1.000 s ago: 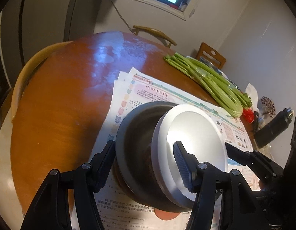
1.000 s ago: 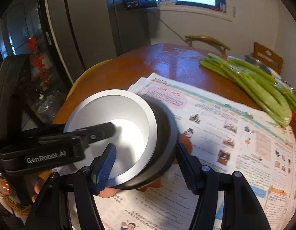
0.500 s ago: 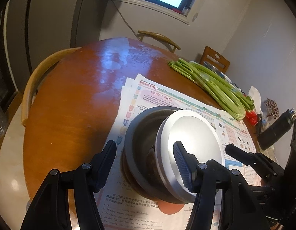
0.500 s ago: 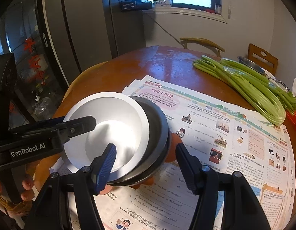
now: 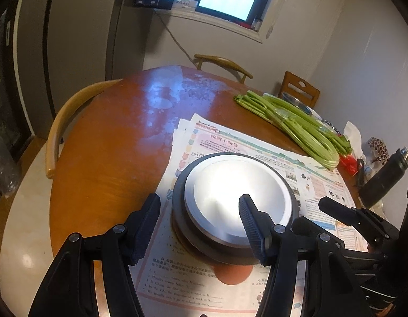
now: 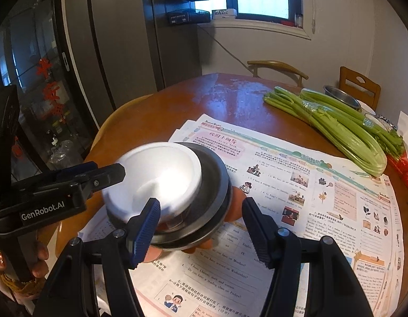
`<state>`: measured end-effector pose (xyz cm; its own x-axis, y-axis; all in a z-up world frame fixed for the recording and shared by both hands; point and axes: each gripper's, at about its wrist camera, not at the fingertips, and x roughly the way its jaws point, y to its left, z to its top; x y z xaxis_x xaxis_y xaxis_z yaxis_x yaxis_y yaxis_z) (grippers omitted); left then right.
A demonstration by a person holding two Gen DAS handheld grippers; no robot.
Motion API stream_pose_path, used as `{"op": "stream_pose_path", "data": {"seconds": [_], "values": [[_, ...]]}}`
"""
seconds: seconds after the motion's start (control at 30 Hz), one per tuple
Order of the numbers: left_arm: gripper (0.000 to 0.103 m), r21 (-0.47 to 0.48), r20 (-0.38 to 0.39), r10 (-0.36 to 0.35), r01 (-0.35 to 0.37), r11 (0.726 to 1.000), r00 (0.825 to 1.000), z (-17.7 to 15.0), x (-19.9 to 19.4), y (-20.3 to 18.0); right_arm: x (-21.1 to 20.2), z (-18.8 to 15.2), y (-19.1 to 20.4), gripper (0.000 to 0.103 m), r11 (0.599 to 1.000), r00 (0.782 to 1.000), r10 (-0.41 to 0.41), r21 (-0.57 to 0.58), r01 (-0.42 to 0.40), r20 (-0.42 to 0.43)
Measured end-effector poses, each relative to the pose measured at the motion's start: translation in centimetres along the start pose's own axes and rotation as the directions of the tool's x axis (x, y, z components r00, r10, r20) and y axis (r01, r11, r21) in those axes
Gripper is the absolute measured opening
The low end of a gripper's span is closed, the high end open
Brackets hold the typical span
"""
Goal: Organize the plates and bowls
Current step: 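Lower the steel bowl onto the grey pan and open the left tool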
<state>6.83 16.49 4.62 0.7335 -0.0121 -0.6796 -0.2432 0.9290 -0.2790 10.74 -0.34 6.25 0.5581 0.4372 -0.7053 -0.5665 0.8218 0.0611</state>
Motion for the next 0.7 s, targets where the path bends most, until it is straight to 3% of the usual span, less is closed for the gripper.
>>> {"op": "stream_pose_path", "data": {"seconds": [0.3, 0.7], "values": [[0.064, 0.032, 0.027, 0.01, -0.011, 0.999, 1.0, -1.2, -1.7, -1.6, -2.8, -1.0, -0.4, 0.064, 1.0, 0.998, 0.012, 0.009, -0.012, 0.055], [0.065, 0.096, 0.01, 0.055, -0.056, 0.994, 0.998, -6.3, -3.2, -4.7, -6.2, -4.6, -2.1, 0.064, 0.999, 0.998, -0.018, 0.03, 0.016, 0.063]]}}
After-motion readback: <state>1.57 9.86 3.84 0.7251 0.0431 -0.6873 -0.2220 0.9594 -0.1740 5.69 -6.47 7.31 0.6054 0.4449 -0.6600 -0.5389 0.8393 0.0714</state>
